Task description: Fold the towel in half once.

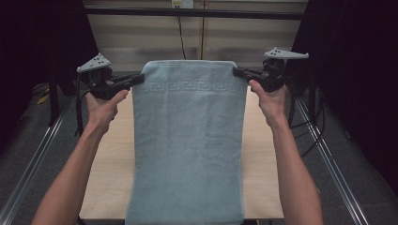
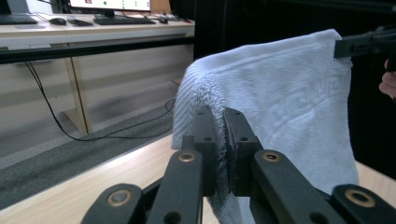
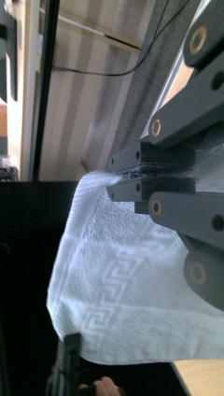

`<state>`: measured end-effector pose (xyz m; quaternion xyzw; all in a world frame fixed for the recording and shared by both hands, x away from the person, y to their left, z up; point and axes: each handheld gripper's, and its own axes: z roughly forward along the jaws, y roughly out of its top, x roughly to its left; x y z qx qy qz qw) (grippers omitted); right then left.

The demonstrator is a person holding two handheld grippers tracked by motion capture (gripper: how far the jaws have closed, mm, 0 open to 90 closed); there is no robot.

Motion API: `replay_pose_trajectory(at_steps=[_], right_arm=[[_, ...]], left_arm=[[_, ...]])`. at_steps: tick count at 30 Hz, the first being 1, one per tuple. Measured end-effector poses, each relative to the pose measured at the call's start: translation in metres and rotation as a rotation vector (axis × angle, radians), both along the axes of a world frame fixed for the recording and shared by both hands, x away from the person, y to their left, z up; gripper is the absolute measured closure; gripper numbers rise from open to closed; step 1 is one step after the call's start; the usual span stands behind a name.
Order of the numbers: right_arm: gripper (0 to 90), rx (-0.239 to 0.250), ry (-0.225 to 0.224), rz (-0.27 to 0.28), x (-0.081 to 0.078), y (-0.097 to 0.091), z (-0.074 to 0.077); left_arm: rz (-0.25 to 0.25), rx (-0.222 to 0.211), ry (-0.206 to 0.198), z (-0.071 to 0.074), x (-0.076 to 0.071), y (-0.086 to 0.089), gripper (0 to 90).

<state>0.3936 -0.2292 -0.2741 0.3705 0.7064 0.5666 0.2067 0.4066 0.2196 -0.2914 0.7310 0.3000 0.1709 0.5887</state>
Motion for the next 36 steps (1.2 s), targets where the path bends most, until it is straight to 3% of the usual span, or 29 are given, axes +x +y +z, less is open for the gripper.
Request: replay_pose_trajectory(at_steps=[4, 9, 13, 18, 20, 22, 25, 29, 32, 34, 36], right_arm=[[86.6, 0.001, 0.031, 0.040, -0.014, -0.002, -0.018], [86.6, 0.011, 0.053, 0.100, -0.047, -0.003, -0.042], [86.6, -0.024, 0.059, 0.101, -0.076, -0.004, -0.065], [86.6, -0.038, 0.119, 0.150, -0.110, -0.006, -0.092], [86.7, -0.062, 0.137, 0.166, -0.121, -0.005, -0.098], [86.7, -0.079, 0.132, 0.172, -0.133, -0.004, -0.098], [86.7, -0.061, 0.136, 0.193, -0.151, -0.005, -0.103], [86.6, -0.090, 0.224, 0.219, -0.167, 0.000, -0.133], [86.7, -0.120, 0.300, 0.227, -0.180, 0.005, -0.160], [86.6, -0.140, 0.349, 0.245, -0.190, 0.006, -0.173], [86.6, -0.143, 0.375, 0.255, -0.201, 0.006, -0.183]], left_arm=[[-0.023, 0.018, 0.027, -0.019, -0.009, 0.006, 85.1], [-0.071, 0.000, 0.047, -0.041, -0.034, 0.015, 85.3], [-0.111, 0.001, 0.063, -0.058, -0.058, 0.018, 85.2], [-0.135, 0.006, 0.114, -0.084, -0.084, 0.023, 85.3], [-0.137, -0.007, 0.111, -0.089, -0.095, 0.023, 85.2], [-0.144, 0.024, 0.106, -0.094, -0.108, 0.023, 85.2], [-0.154, 0.015, 0.161, -0.106, -0.124, 0.027, 85.2], [-0.158, 0.080, 0.239, -0.135, -0.141, 0.028, 85.1], [-0.170, 0.100, 0.270, -0.155, -0.157, 0.028, 85.1], [-0.190, 0.107, 0.325, -0.167, -0.166, 0.027, 85.2], [-0.202, 0.160, 0.364, -0.178, -0.173, 0.025, 85.2]])
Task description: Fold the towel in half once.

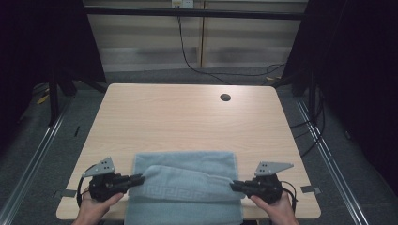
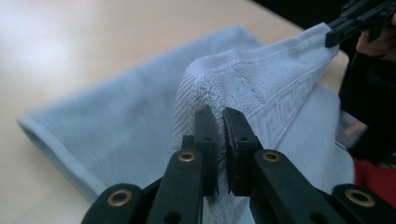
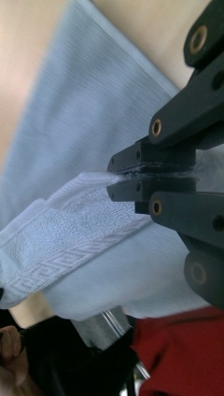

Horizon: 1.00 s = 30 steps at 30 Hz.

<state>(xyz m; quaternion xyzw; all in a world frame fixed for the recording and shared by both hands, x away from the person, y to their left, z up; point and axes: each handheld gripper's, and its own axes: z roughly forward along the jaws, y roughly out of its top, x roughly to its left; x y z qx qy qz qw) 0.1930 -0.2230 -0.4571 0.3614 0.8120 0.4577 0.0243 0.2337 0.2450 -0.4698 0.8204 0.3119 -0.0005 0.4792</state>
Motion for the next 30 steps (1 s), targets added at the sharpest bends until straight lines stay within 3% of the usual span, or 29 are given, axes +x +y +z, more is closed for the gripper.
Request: replay_pose_trajectory(at_steps=[1, 3, 5, 7, 11, 14, 15, 19, 25, 28, 30], right_arm=[[86.6, 0.001, 0.001, -0.001, -0.003, 0.000, -0.005], [86.6, 0.003, 0.031, -0.005, -0.005, 0.002, -0.017], [86.6, -0.035, 0.060, 0.002, -0.004, 0.005, -0.027], [86.5, -0.050, 0.057, -0.003, -0.002, 0.006, -0.030], [86.7, -0.107, 0.080, -0.009, 0.003, 0.013, -0.039], [86.7, -0.154, 0.032, -0.012, 0.013, 0.017, -0.038], [86.7, -0.170, 0.020, -0.014, 0.018, 0.018, -0.037], [86.8, -0.163, 0.031, -0.029, 0.044, 0.018, -0.038], [86.7, -0.171, 0.045, -0.075, 0.089, 0.018, -0.039], [86.8, -0.163, 0.045, -0.097, 0.113, 0.017, -0.041], [86.7, -0.168, 0.038, -0.115, 0.128, 0.018, -0.041]], left_arm=[[-0.002, 0.029, 0.003, -0.005, -0.004, -0.001, 85.1], [-0.005, 0.038, 0.021, -0.015, -0.007, 0.001, 85.0], [-0.019, 0.050, 0.004, -0.020, -0.010, 0.001, 84.7], [-0.011, 0.086, 0.051, -0.028, -0.008, -0.003, 84.6], [-0.019, 0.113, 0.020, -0.031, 0.001, -0.009, 84.9], [-0.007, 0.100, 0.033, -0.032, 0.016, -0.009, 84.8], [-0.003, 0.113, 0.020, -0.032, 0.021, -0.010, 84.9], [0.036, 0.148, -0.016, -0.031, 0.049, -0.015, 84.8], [0.084, 0.098, 0.029, -0.035, 0.097, -0.015, 84.8], [0.105, 0.137, 0.000, -0.033, 0.114, -0.019, 84.8], [0.127, 0.124, -0.010, -0.036, 0.124, -0.021, 84.8]])
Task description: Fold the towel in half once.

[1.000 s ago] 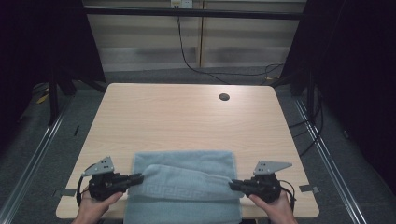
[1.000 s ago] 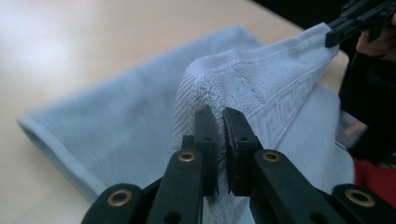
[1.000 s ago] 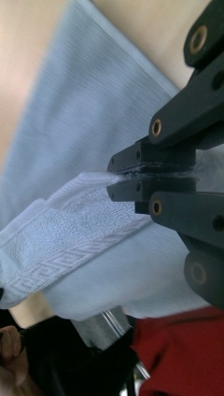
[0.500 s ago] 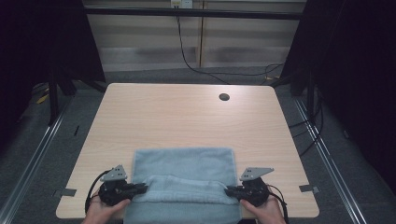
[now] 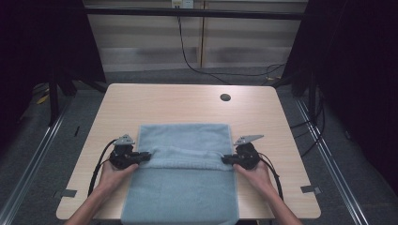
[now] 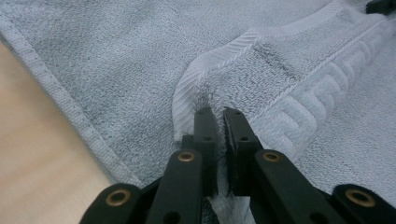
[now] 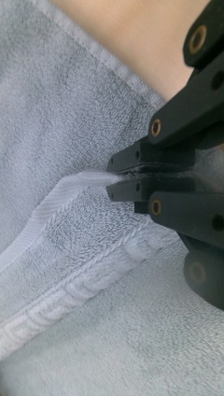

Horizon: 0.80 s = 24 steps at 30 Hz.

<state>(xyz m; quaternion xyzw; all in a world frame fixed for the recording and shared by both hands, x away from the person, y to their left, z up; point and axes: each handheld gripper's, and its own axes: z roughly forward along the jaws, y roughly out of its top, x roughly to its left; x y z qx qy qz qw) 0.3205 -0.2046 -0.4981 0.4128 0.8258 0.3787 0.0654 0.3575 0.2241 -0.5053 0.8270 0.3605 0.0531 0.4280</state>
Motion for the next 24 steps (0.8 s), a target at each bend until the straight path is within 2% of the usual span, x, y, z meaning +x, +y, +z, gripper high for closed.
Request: replay_pose_trajectory(at_steps=[4, 6, 8, 9, 10, 13, 15, 18, 22, 24], right_arm=[[86.8, -0.001, 0.008, -0.026, 0.030, 0.000, -0.001], [86.8, -0.005, 0.003, -0.037, 0.044, 0.002, -0.001], [86.8, -0.009, 0.001, -0.053, 0.057, 0.004, -0.001], [86.8, -0.012, 0.001, -0.063, 0.062, 0.005, -0.001], [86.8, -0.010, -0.001, -0.068, 0.066, 0.006, -0.002], [86.8, -0.005, 0.000, -0.091, 0.076, 0.007, -0.002], [86.8, -0.008, 0.001, -0.100, 0.081, 0.007, -0.002], [86.7, 0.007, 0.007, -0.130, 0.087, 0.003, -0.003], [86.7, 0.046, 0.006, -0.165, 0.093, -0.003, -0.006], [86.6, 0.049, 0.004, -0.173, 0.095, -0.004, -0.006]], left_arm=[[0.028, -0.025, 0.023, -0.002, 0.021, 0.002, 84.8], [0.043, -0.015, 0.008, -0.002, 0.028, 0.001, 84.8], [0.047, -0.003, 0.018, -0.001, 0.036, 0.001, 84.8], [0.064, 0.001, 0.007, -0.001, 0.039, 0.000, 84.8], [0.073, -0.008, 0.012, -0.001, 0.043, -0.001, 84.8], [0.091, -0.007, 0.015, -0.001, 0.058, -0.001, 84.8], [0.083, 0.025, -0.016, -0.001, 0.066, -0.006, 84.8], [0.096, 0.012, -0.013, -0.002, 0.078, -0.009, 84.9], [0.126, -0.001, 0.010, -0.002, 0.089, -0.014, 84.8], [0.138, 0.019, 0.042, 0.002, 0.094, -0.018, 84.8]])
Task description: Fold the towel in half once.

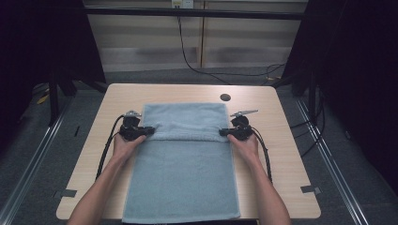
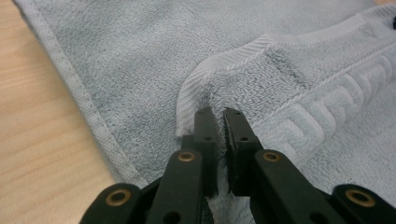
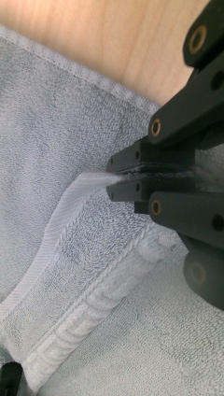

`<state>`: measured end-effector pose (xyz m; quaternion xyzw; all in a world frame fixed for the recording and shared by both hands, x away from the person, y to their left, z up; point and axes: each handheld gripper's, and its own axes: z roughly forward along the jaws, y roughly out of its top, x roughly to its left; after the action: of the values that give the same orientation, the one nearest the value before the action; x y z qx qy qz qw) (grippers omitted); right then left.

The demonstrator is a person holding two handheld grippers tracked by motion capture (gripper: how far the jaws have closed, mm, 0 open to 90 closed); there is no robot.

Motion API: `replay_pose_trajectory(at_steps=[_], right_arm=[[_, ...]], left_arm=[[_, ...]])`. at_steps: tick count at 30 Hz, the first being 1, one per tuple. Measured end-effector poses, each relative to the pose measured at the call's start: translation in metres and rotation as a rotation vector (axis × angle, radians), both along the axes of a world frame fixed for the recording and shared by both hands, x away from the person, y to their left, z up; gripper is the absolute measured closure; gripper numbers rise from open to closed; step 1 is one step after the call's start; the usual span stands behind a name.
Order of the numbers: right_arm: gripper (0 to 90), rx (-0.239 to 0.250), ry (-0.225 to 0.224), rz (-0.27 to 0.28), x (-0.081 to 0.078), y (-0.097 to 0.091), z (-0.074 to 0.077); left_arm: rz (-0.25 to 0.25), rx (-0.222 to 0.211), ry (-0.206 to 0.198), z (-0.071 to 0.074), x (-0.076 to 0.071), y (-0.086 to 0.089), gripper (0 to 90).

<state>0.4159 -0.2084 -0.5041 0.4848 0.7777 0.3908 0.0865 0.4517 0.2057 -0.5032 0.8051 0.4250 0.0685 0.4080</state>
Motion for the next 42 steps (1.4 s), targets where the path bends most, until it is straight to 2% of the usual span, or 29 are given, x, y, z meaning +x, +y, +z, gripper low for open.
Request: replay_pose_trajectory(at_steps=[1, 4, 6, 8, 9, 12, 13, 15, 19, 21, 23, 25, 27, 30, 33, 35, 36, 37, 38, 42], right_arm=[[86.6, 0.012, 0.007, -0.012, 0.001, -0.001, 0.000], [86.5, 0.037, -0.009, -0.031, 0.000, -0.003, 0.003], [86.5, 0.043, -0.045, -0.024, -0.002, -0.004, 0.011], [86.5, 0.052, -0.077, -0.001, -0.006, -0.005, 0.022], [86.5, 0.043, -0.095, 0.012, -0.008, -0.005, 0.028], [86.5, 0.080, -0.148, 0.019, -0.013, -0.007, 0.051], [86.5, 0.091, -0.170, 0.020, -0.015, -0.008, 0.060], [86.5, 0.106, -0.214, 0.031, -0.019, -0.007, 0.079], [86.5, 0.119, -0.301, 0.061, -0.030, -0.004, 0.119], [86.5, 0.122, -0.334, 0.077, -0.036, -0.003, 0.137], [86.5, 0.141, -0.362, 0.094, -0.042, -0.002, 0.150], [86.5, 0.136, -0.388, 0.111, -0.050, 0.000, 0.161], [86.5, 0.145, -0.402, 0.138, -0.059, 0.002, 0.167], [86.5, 0.145, -0.417, 0.173, -0.077, 0.005, 0.167], [86.5, 0.132, -0.417, 0.213, -0.099, 0.008, 0.156], [86.5, 0.104, -0.394, 0.228, -0.111, 0.010, 0.142], [86.5, 0.107, -0.378, 0.231, -0.115, 0.009, 0.135], [86.5, 0.111, -0.356, 0.234, -0.120, 0.008, 0.127], [86.4, 0.101, -0.339, 0.235, -0.125, 0.007, 0.120], [86.0, 0.114, -0.278, 0.241, -0.149, -0.001, 0.091]], left_arm=[[-0.007, 0.029, -0.013, 0.002, 0.001, 0.000, 84.8], [0.022, -0.033, -0.009, 0.005, 0.000, 0.000, 84.9], [0.017, -0.058, -0.028, 0.012, -0.003, 0.006, 84.8], [0.015, -0.095, -0.060, 0.025, -0.009, 0.010, 84.8], [0.008, -0.101, -0.086, 0.034, -0.012, 0.012, 84.8], [0.004, -0.130, -0.143, 0.059, -0.019, 0.015, 84.8], [0.002, -0.133, -0.171, 0.068, -0.021, 0.017, 84.7], [0.000, -0.160, -0.201, 0.086, -0.027, 0.020, 84.8], [-0.006, -0.181, -0.273, 0.119, -0.041, 0.026, 84.9], [-0.016, -0.192, -0.300, 0.131, -0.050, 0.029, 84.9], [-0.029, -0.212, -0.309, 0.140, -0.060, 0.034, 84.8], [-0.036, -0.211, -0.336, 0.148, -0.071, 0.038, 84.8], [-0.054, -0.231, -0.337, 0.153, -0.081, 0.043, 84.8], [-0.090, -0.274, -0.303, 0.149, -0.099, 0.048, 84.8], [-0.121, -0.256, -0.295, 0.134, -0.119, 0.050, 85.0], [-0.137, -0.232, -0.271, 0.121, -0.132, 0.049, 84.9], [-0.148, -0.224, -0.262, 0.115, -0.137, 0.048, 84.9], [-0.151, -0.224, -0.244, 0.108, -0.143, 0.048, 84.9], [-0.154, -0.221, -0.240, 0.102, -0.149, 0.047, 84.9], [-0.178, -0.224, -0.207, 0.081, -0.169, 0.048, 84.6]])
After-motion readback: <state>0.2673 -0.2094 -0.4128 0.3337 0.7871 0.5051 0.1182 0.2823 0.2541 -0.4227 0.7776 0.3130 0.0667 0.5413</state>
